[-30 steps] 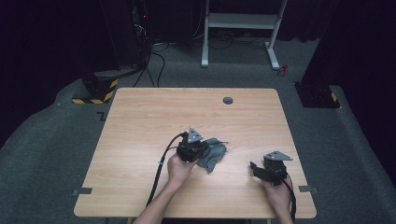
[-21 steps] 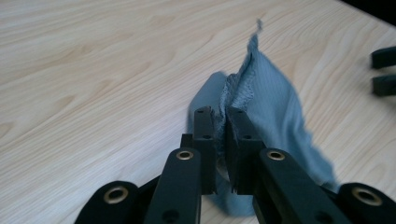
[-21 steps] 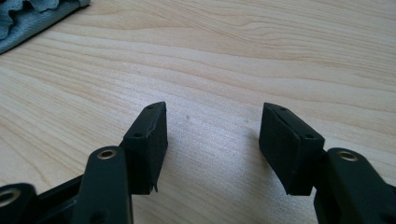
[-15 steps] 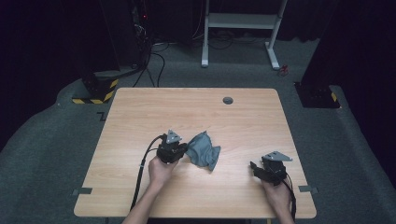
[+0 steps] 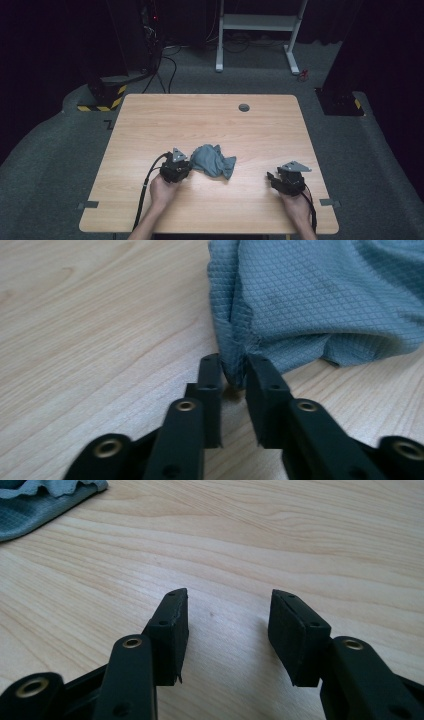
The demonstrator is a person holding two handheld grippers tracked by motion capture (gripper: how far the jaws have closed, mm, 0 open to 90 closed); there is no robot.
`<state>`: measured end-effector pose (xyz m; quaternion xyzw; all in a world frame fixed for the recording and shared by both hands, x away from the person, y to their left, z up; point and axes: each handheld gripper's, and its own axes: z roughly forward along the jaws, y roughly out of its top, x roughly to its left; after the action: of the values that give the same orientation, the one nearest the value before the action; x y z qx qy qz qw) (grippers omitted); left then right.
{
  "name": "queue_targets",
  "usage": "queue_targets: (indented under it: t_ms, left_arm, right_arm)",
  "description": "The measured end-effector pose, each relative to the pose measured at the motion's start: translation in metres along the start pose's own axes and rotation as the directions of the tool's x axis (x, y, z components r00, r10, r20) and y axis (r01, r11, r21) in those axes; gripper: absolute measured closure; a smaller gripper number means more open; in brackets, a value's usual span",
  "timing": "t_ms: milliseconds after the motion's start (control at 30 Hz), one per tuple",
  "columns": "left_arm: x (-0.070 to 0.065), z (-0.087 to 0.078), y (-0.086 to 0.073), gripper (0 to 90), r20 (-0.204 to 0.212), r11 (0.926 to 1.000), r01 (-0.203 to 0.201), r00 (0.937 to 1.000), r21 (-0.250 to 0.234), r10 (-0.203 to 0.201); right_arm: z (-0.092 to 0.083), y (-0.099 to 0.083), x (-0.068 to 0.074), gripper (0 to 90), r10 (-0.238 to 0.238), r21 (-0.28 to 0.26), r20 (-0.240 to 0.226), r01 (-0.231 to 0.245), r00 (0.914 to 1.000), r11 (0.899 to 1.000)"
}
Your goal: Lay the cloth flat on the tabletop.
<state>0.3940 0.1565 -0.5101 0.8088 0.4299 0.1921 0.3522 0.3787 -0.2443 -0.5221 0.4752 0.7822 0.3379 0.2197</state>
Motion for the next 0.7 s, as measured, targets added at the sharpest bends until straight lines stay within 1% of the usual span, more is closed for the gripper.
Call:
queue_targets:
  t_ms: [33, 67, 100, 133, 167, 200, 233, 267, 300, 333, 367, 400, 433, 467, 500, 533, 567, 600, 700]
  left_arm:
    - [0.0, 0.0, 0.0, 66.2, 0.0, 1.0, 0.0, 1.0, 0.0, 0.0]
    - [0.0, -0.007, 0.002, 64.9, 0.006, 0.9992, 0.006, 1.0, -0.04, -0.006]
    - [0.0, -0.007, 0.002, 63.3, 0.006, 0.9992, 0.006, 1.0, -0.04, -0.006]
    - [-0.001, -0.009, 0.003, 63.3, 0.012, 0.9985, 0.006, 0.9999, -0.055, -0.005]
    - [-0.002, -0.011, 0.006, 61.2, 0.014, 0.998, 0.004, 0.9999, -0.063, -0.003]
    - [-0.002, -0.012, 0.008, 58.8, 0.01, 0.9978, -0.006, 0.9999, -0.066, 0.007]
    - [-0.003, -0.012, 0.014, 55.6, 0.021, 0.9975, 0.0, 0.9998, -0.071, 0.001]
    - [-0.003, -0.012, 0.014, 54.5, 0.021, 0.9975, 0.0, 0.9998, -0.071, 0.001]
    - [-0.005, -0.009, 0.021, 53.5, 0.032, 0.9972, 0.005, 0.9995, -0.074, -0.003]
    - [-0.005, -0.009, 0.021, 52.2, 0.032, 0.9972, 0.005, 0.9995, -0.074, -0.003]
    - [-0.006, -0.004, 0.028, 51.1, 0.035, 0.997, 0.005, 0.9994, -0.077, -0.002]
    - [-0.007, -0.001, 0.032, 49.3, 0.031, 0.997, 0.011, 0.9995, -0.076, -0.009]
    - [-0.007, -0.001, 0.032, 47.6, 0.031, 0.997, 0.011, 0.9995, -0.076, -0.009]
    - [-0.007, 0.004, 0.037, 47.6, 0.033, 0.9972, 0.026, 0.9992, -0.07, -0.024]
    - [-0.007, 0.011, 0.043, 45.6, 0.054, 0.9962, 0.056, 0.9972, -0.067, -0.052]
    - [-0.007, 0.011, 0.043, 45.0, 0.054, 0.9962, 0.056, 0.9972, -0.067, -0.052]
    - [-0.008, 0.019, 0.05, 45.0, 0.059, 0.9964, 0.059, 0.9967, -0.06, -0.056]
    - [-0.008, 0.019, 0.05, 44.9, 0.059, 0.9964, 0.059, 0.9967, -0.06, -0.056]
    - [-0.008, 0.029, 0.055, 45.3, 0.065, 0.9968, 0.073, 0.9954, -0.032, -0.071]
  right_arm:
    - [0.0, 0.0, 0.0, 50.5, 0.0, 0.0, 0.0, 0.0, 1.0, 1.0]
    - [0.002, 0.002, 0.005, 50.5, -0.014, 0.001, -0.011, 0.014, 0.9998, 1.0]
    - [0.002, 0.002, 0.005, 50.5, -0.014, 0.001, -0.011, 0.014, 0.9998, 1.0]
    - [0.004, 0.004, 0.008, 50.4, -0.029, 0.002, -0.022, 0.029, 0.9994, 1.0]
    - [0.005, 0.006, 0.012, 50.5, -0.038, 0.005, -0.03, 0.038, 0.9988, 0.999]
    - [0.006, 0.008, 0.016, 50.6, -0.046, 0.002, -0.041, 0.046, 0.9981, 0.999]
    - [0.009, 0.014, 0.024, 51.0, -0.063, -0.01, -0.071, 0.063, 0.9954, 0.998]
    - [0.009, 0.014, 0.024, 51.0, -0.063, -0.01, -0.071, 0.063, 0.9954, 0.998]
    - [0.011, 0.02, 0.034, 51.7, -0.08, -0.028, -0.099, 0.078, 0.9919, 0.997]
    - [0.011, 0.02, 0.034, 51.7, -0.08, -0.028, -0.099, 0.078, 0.9919, 0.997]
    - [0.015, 0.027, 0.043, 51.6, -0.099, -0.03, -0.133, 0.096, 0.9861, 0.995]
    - [0.017, 0.03, 0.048, 51.5, -0.112, -0.032, -0.155, 0.109, 0.9816, 0.994]
    - [0.017, 0.03, 0.048, 51.5, -0.112, -0.032, -0.155, 0.109, 0.9816, 0.994]
    - [0.018, 0.033, 0.053, 51.5, -0.127, -0.04, -0.174, 0.122, 0.9766, 0.992]
    - [0.022, 0.04, 0.062, 51.5, -0.152, -0.051, -0.2, 0.144, 0.968, 0.988]
    - [0.022, 0.04, 0.062, 51.5, -0.152, -0.051, -0.2, 0.144, 0.968, 0.988]
    - [0.026, 0.046, 0.069, 51.5, -0.178, -0.056, -0.221, 0.17, 0.9588, 0.984]
    - [0.026, 0.046, 0.069, 51.5, -0.178, -0.056, -0.221, 0.17, 0.9588, 0.984]
    - [0.032, 0.053, 0.079, 52.8, -0.201, -0.058, -0.247, 0.193, 0.9478, 0.98]
